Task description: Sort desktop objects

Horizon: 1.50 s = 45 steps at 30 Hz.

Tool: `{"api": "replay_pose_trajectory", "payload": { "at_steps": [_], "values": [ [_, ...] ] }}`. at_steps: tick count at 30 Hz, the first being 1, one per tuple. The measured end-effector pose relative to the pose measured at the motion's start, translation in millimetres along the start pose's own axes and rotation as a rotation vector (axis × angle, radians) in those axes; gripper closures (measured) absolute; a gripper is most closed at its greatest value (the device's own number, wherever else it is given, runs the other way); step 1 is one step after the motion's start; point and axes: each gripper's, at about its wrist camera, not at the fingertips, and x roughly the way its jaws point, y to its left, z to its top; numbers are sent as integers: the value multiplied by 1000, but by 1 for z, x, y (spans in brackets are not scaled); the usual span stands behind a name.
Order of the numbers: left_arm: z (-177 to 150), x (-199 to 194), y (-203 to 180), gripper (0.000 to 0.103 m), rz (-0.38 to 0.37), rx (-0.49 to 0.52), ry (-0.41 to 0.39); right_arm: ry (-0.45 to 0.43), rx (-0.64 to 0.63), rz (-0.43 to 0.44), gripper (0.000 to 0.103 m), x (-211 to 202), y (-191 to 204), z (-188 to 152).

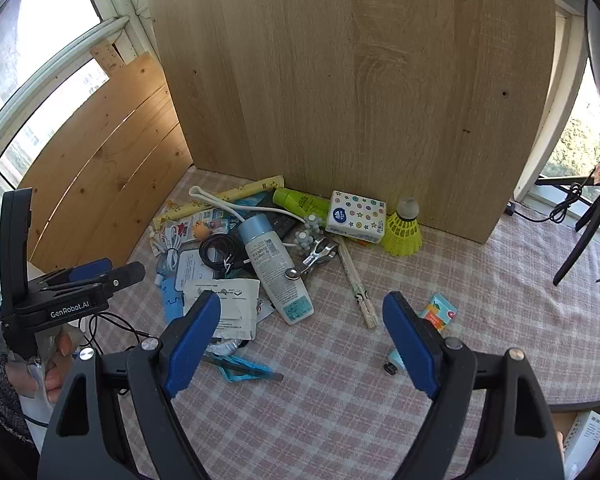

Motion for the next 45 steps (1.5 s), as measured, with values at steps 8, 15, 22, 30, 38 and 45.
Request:
{"api": "replay_pose_trajectory", "payload": {
  "at_steps": [8, 15, 22, 30, 38, 45],
  "values": [
    [32, 62, 10, 34, 13, -64, 64, 157, -36, 44, 32, 111, 24, 49],
    [48, 107, 10, 49, -20, -124, 125, 243, -7, 77, 45, 177, 29, 66],
    [37, 131, 6, 54, -65, -138, 172, 311, 46, 136, 45, 202, 17, 65],
    [-8, 121, -24, 56, -113, -66, 208, 342, -46, 87, 48, 179, 13, 18],
    [-45, 107, -63, 56, -148, -1, 243, 323, 19, 20, 48, 132, -28, -45],
    [-57, 85, -88, 56, -90, 87, 207, 330, 70, -46, 61, 95, -65, -93]
  ]
}}
